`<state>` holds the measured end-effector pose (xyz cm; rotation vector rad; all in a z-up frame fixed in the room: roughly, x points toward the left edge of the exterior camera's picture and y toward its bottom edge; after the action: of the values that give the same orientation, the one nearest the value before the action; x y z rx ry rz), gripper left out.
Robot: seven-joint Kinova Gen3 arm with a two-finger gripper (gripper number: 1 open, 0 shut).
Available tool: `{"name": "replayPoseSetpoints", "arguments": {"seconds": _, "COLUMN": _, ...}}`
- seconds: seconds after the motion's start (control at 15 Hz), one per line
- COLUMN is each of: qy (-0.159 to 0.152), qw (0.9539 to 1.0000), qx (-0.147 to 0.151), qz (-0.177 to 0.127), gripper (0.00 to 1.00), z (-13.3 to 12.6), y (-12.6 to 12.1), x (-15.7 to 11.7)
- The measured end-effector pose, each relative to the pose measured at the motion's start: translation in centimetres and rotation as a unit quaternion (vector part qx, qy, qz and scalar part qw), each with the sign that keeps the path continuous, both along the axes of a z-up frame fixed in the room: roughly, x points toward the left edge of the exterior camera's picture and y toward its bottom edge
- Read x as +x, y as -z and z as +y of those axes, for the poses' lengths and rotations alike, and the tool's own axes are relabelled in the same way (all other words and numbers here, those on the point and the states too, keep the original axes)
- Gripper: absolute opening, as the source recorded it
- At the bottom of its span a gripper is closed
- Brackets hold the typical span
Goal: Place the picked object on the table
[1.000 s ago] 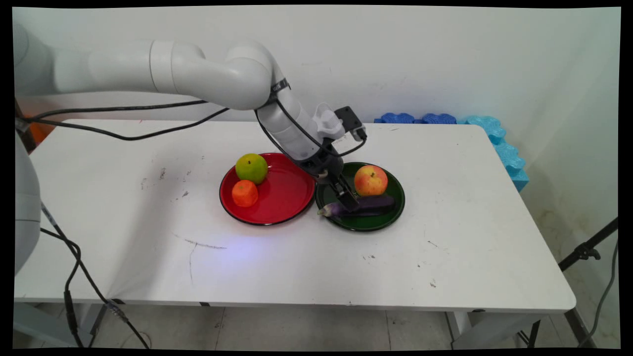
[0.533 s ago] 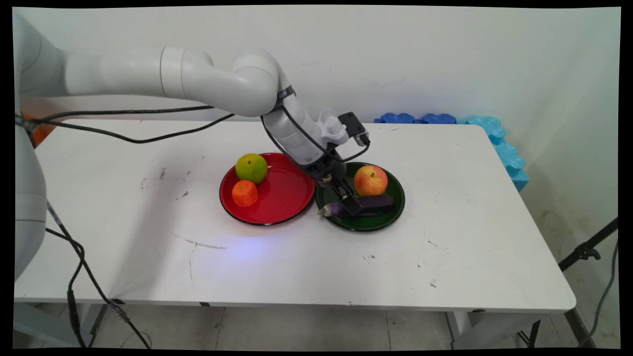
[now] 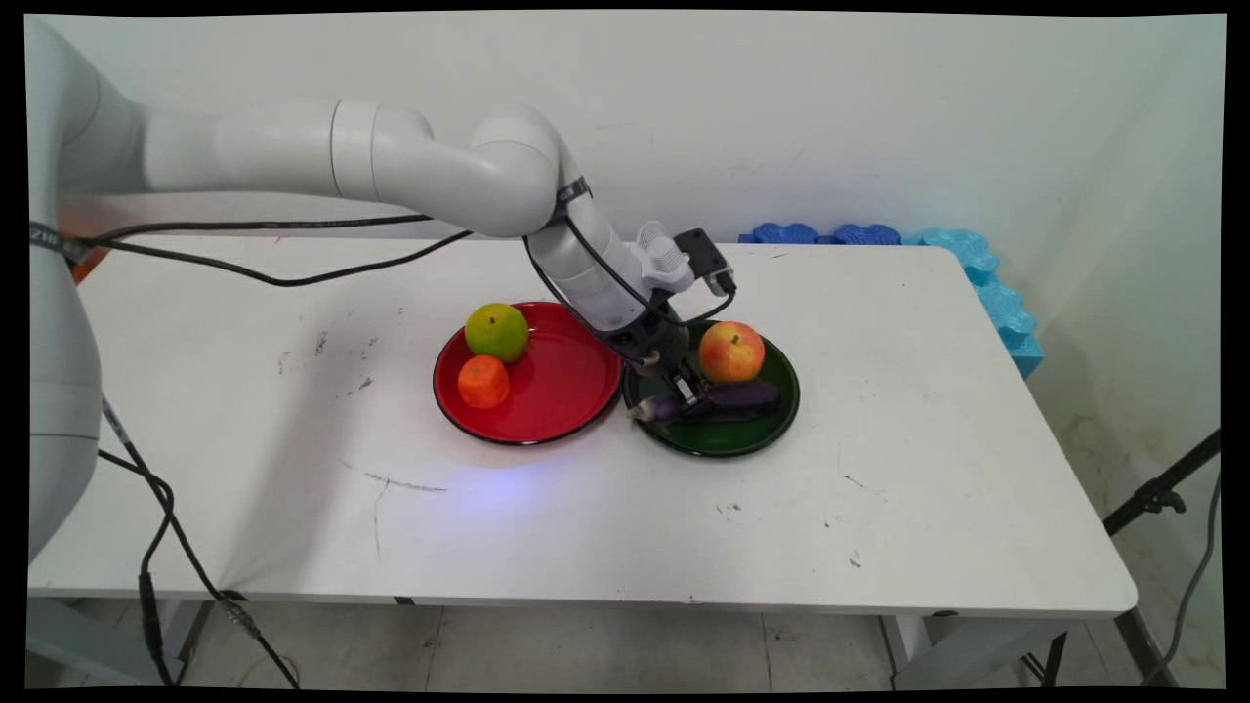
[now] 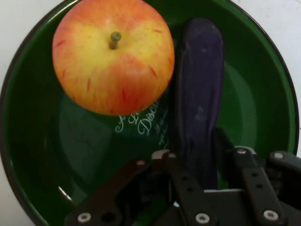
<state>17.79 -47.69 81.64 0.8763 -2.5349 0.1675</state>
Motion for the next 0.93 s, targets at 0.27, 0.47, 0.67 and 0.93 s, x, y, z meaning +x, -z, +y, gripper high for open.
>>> {"name": "replayPoseSetpoints", "arguments": {"seconds": 0.27, "qy": 0.007, "qw": 1.0000, "qx": -0.001, "qz": -0.003, "gripper": 0.00, "z": 0.1, "y": 0.1, "x": 0.0}}
{"name": "replayPoseSetpoints", "arguments": {"seconds": 0.47, "qy": 0.014, "qw": 0.9999, "qx": -0.008, "qz": -0.002, "gripper": 0.00, "z": 0.3, "y": -0.7, "x": 0.2}}
{"name": "replayPoseSetpoints", "arguments": {"seconds": 0.67, "qy": 0.026, "qw": 0.9994, "qx": -0.021, "qz": 0.001, "gripper": 0.00, "z": 0.5, "y": -2.9, "x": 0.5}}
{"name": "replayPoseSetpoints", "arguments": {"seconds": 0.93, "qy": 0.058, "qw": 0.9972, "qx": -0.048, "qz": 0.005, "gripper": 0.00, "z": 1.3, "y": -6.8, "x": 1.4}}
